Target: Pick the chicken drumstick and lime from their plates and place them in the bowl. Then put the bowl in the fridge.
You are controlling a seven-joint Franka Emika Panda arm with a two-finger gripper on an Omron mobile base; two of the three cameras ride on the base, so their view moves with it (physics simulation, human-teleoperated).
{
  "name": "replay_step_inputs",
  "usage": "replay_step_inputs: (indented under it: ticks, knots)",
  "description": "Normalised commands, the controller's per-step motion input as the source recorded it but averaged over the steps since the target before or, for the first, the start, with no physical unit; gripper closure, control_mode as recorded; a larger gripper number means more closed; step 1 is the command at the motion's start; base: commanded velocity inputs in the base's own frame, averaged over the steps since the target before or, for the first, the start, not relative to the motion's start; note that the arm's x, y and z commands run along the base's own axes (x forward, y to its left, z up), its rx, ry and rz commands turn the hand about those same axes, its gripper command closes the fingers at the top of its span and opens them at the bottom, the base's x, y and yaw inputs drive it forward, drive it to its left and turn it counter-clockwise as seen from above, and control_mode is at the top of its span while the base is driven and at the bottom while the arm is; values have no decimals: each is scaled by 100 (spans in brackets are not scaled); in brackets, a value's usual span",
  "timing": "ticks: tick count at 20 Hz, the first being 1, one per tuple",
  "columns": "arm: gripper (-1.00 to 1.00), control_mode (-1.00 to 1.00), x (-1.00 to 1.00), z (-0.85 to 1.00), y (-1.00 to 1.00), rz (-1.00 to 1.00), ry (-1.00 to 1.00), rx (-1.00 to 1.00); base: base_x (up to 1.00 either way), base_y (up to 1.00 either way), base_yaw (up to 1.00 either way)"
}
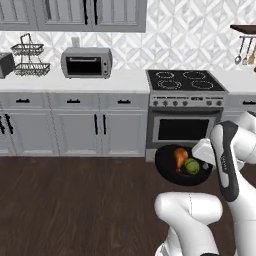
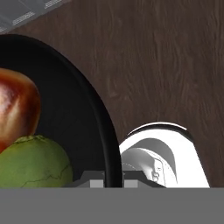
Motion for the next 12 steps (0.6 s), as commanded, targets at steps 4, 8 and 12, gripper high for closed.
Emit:
replay_step_inputs:
  ticks: [4,8,12]
  knots:
    - [100,100,0,0,0,0,0,0,100,-4,53]
    - [100,100,0,0,0,0,0,0,81,-22,77]
    - [100,100,0,0,0,0,0,0,68,-22,81]
